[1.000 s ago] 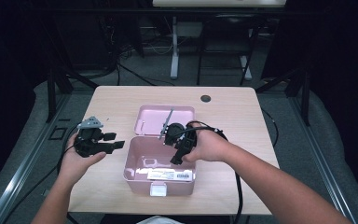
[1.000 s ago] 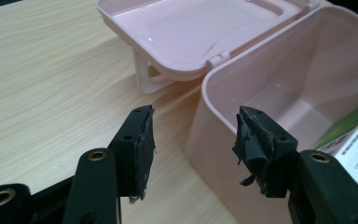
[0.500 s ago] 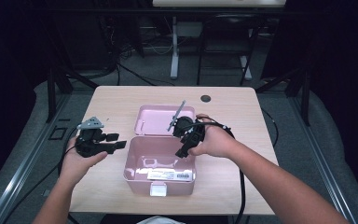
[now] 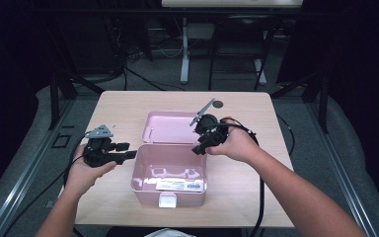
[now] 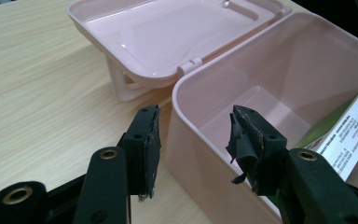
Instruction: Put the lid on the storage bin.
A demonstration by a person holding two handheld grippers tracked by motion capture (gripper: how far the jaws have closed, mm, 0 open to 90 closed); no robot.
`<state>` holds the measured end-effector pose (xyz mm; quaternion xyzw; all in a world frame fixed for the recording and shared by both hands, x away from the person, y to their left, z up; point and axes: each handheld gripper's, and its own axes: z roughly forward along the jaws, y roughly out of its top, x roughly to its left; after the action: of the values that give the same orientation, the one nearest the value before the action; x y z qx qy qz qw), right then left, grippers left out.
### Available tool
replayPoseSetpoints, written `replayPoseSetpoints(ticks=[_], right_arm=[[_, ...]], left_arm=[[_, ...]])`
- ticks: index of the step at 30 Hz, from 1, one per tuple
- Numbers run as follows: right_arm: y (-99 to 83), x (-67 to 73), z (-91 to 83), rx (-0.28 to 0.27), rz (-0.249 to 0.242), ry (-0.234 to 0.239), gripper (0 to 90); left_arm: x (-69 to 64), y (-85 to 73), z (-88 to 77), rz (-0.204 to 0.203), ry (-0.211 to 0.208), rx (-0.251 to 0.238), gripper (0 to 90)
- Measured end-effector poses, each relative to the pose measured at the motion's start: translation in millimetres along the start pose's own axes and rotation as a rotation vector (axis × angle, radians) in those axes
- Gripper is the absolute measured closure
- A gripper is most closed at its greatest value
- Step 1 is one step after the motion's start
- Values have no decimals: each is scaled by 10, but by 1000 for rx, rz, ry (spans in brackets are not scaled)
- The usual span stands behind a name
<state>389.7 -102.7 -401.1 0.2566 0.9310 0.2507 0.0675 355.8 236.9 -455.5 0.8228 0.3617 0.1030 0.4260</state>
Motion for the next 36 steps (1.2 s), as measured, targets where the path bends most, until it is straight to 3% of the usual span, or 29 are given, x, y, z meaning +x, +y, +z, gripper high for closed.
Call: replayPoseSetpoints(ticks=[8, 14, 17, 27, 36], right_arm=[[-65, -147, -7, -23, 45, -40, 555], [-128, -275, 11, -46, 143, -55, 571], [-159, -324, 24, -60, 168, -67, 573], [-204, -439, 57, -79, 219, -92, 595], [-231, -511, 136, -130, 282, -112, 589]], left_arm=[[-31, -4, 31, 4, -3, 4, 589], [-52, 0, 36, 25, -1, 12, 641], [-52, -5, 44, 24, 2, 9, 660], [-71, -13, 64, 21, 0, 18, 690], [-74, -26, 98, 25, -6, 32, 717]])
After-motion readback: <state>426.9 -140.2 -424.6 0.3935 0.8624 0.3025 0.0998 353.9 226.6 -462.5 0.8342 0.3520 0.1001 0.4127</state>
